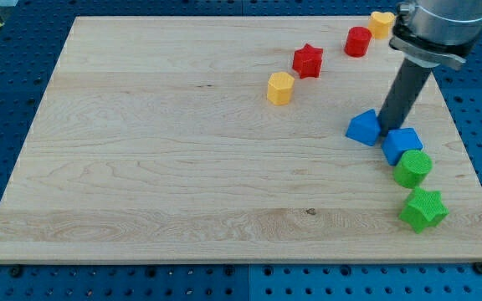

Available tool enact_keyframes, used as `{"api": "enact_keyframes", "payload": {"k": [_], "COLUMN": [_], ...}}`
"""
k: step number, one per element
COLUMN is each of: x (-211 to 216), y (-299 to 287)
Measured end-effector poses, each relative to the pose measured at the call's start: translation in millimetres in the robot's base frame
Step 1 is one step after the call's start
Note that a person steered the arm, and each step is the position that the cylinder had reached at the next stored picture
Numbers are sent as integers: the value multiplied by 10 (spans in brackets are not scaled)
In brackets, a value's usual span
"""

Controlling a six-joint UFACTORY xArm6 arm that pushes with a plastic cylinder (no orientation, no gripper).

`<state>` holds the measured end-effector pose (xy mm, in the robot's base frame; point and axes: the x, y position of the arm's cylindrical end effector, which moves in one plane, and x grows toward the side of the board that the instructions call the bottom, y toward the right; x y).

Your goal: Separate the triangle from the blue cube

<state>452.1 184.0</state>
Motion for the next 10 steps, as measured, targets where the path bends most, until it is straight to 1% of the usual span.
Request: {"api": "enact_keyframes", "payload": {"k": [3, 6, 8, 9, 10], "x": [296, 293, 182, 182, 144], "y": [-808, -890, -1000, -857, -842]}}
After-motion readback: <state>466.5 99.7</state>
